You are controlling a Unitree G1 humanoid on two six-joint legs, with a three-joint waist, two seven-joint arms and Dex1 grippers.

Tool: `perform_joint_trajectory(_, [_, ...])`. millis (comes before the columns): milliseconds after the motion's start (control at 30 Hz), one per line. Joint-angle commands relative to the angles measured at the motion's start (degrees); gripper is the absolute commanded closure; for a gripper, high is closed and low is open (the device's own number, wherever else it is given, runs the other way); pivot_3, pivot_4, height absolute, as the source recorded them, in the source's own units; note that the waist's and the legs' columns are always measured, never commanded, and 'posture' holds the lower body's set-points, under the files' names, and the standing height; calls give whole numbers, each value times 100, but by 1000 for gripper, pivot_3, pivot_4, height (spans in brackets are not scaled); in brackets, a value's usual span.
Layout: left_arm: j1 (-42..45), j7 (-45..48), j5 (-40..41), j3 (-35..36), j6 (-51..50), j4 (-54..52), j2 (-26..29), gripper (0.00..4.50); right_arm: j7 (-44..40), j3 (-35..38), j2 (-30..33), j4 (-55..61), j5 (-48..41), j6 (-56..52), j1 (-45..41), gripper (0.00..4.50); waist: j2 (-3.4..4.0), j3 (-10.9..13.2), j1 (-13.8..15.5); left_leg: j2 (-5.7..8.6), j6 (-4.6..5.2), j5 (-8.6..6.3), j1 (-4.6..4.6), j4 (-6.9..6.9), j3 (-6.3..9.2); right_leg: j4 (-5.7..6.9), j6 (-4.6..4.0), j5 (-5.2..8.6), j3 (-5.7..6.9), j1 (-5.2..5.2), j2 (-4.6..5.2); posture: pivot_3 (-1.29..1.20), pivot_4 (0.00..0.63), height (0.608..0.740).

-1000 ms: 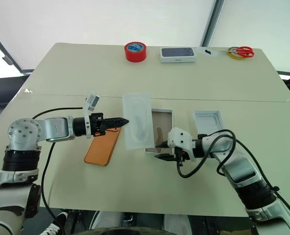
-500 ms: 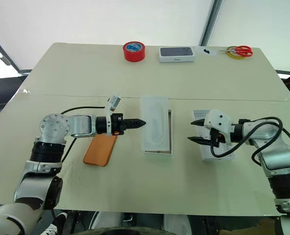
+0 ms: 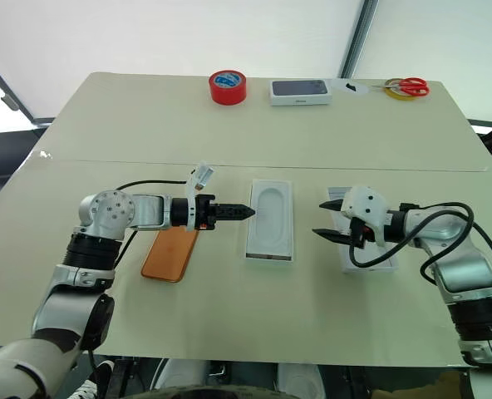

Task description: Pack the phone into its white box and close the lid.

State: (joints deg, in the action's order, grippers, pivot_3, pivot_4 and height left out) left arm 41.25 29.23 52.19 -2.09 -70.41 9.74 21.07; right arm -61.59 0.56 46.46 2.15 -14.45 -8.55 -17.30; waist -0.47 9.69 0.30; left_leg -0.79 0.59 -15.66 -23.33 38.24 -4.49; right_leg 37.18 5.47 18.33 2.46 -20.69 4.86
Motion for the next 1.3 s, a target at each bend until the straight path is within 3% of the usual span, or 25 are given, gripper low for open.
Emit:
perform_joint_trajectory(33, [15, 348, -455, 112, 967, -632, 111, 1518, 214, -26, -293, 401, -236, -258, -367, 1828, 1, 0, 9, -1, -1, 1, 0, 0, 0, 0, 0, 0, 0, -1, -1, 0, 150, 730])
perform_joint_trajectory(133, [-344, 714, -865, 323, 2000, -1245, 363, 1499, 582, -439, -741, 313, 260, -10, -575, 2907, 0, 0, 0, -3, -3, 1, -1, -4, 1, -2, 0, 0, 0, -2, -2, 0, 150, 730])
perform_joint_trajectory(233, [-771, 989, -1247, 390, 2625, -1588, 745, 1499, 884, -764, -1135, 192, 617, 209, -705, 4443, 1, 1, -5, -4, -5, 2, -3, -7, -1, -1, -1, 0, -1, -7, -3, 0, 150, 730])
perform_joint_trajectory(367, [-1695, 1616, -1694, 576, 3468, -1994, 1483, 1499, 1275, -1056, -1395, -369, 1187, 331, -1057, 4443, 6, 4, -87, -4, -6, 2, -3, -11, -8, 2, -1, 0, -5, -15, -4, 0, 150, 730])
perform_joint_trajectory(533, [-2624, 1991, -2143, 888, 4397, -2217, 1963, 1499, 776, -1453, -1064, -576, 1537, 647, -1035, 4443, 0, 8, -80, -2, -3, 1, -12, -11, -4, 2, -2, 0, -3, -21, 8, 0, 150, 730])
perform_joint_trajectory(867, [-2939, 1517, -2199, 1152, 4359, -2406, 1795, 1499, -392, -1787, -795, -37, 1231, 758, -743, 4443, 1, 8, -108, -3, 8, -5, -13, -14, -2, 4, -3, 0, -4, -25, 15, 0, 150, 730])
perform_joint_trajectory(1067, [-2850, 1394, -2101, 1186, 4182, -2389, 1690, 1499, -733, -1495, -870, 420, 488, 60, -814, 4443, 1, 8, -110, -3, 8, -6, -12, -14, -1, 4, -4, 0, -4, -25, 18, 0, 150, 730])
perform_joint_trajectory(1200, [-2794, 1411, -2203, 1108, 4246, -2325, 1711, 1499, -763, -1589, -640, 283, 829, 455, -731, 4443, 1, 8, -102, -3, 9, -7, -12, -14, -1, 3, -4, 0, -4, -25, 19, 0, 150, 730])
perform_joint_trajectory(1300, [-2756, 1405, -2122, 1126, 4183, -2324, 1670, 1499, -275, -1485, -881, -44, 1025, 681, -937, 4443, 0, 7, -121, -2, 9, -7, -12, -15, -1, 3, -5, 0, -4, -25, 20, 0, 150, 730])
